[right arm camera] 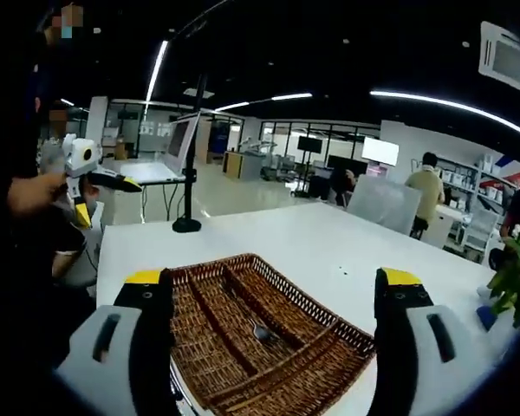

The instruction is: Arrange the knives, forks, and spoons in their matching storage slots by inserting each utensil handle-first until every utensil is classified and aligned in the correct compartment

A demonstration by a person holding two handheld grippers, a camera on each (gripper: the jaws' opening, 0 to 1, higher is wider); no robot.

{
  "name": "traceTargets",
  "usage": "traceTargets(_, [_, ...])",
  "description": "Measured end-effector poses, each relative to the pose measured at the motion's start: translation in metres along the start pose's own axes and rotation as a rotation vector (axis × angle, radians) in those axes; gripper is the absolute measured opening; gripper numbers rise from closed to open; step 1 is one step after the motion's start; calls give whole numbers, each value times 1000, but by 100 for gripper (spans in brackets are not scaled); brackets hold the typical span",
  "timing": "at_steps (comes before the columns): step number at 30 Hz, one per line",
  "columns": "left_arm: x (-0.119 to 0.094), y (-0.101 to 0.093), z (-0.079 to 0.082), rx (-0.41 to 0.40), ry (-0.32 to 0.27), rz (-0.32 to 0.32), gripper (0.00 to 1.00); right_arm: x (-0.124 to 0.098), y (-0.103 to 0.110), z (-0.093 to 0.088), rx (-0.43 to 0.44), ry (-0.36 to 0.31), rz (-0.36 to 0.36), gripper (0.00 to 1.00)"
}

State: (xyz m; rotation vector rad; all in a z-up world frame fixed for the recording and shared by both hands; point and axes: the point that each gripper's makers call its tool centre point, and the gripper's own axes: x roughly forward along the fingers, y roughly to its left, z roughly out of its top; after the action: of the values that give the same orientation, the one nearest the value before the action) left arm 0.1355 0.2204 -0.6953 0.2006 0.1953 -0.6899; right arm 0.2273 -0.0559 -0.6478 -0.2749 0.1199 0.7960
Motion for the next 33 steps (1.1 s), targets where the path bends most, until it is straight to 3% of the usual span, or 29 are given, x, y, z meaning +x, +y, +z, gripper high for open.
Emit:
traceTargets(8, [1, -9, 9, 2, -31, 8, 99, -48, 17, -1, -13, -34, -28, 100])
traceTargets(10, [2, -11, 9, -18, -40, 4, 99, -59, 21, -5, -47, -27, -42, 100])
traceTargets(12, [3, -12, 5, -28, -34, -4, 99, -66, 24, -13, -22, -5, -57, 100])
traceTargets(17, [5, -12, -1, -36, -24, -6, 99, -75, 35, -28, 55, -7, -83, 100])
traceTargets(19, [5, -14, -1, -41, -25, -7, 99, -81, 41, -37, 125, 2, -77, 100])
traceTargets(25, [2, -18, 3, -37, -21, -13, 99, -99, 43, -52, 102, 47, -88, 100])
traceTargets(33, [1, -19, 13, 7, 4, -12, 99, -115, 46, -47, 95, 33, -107, 100])
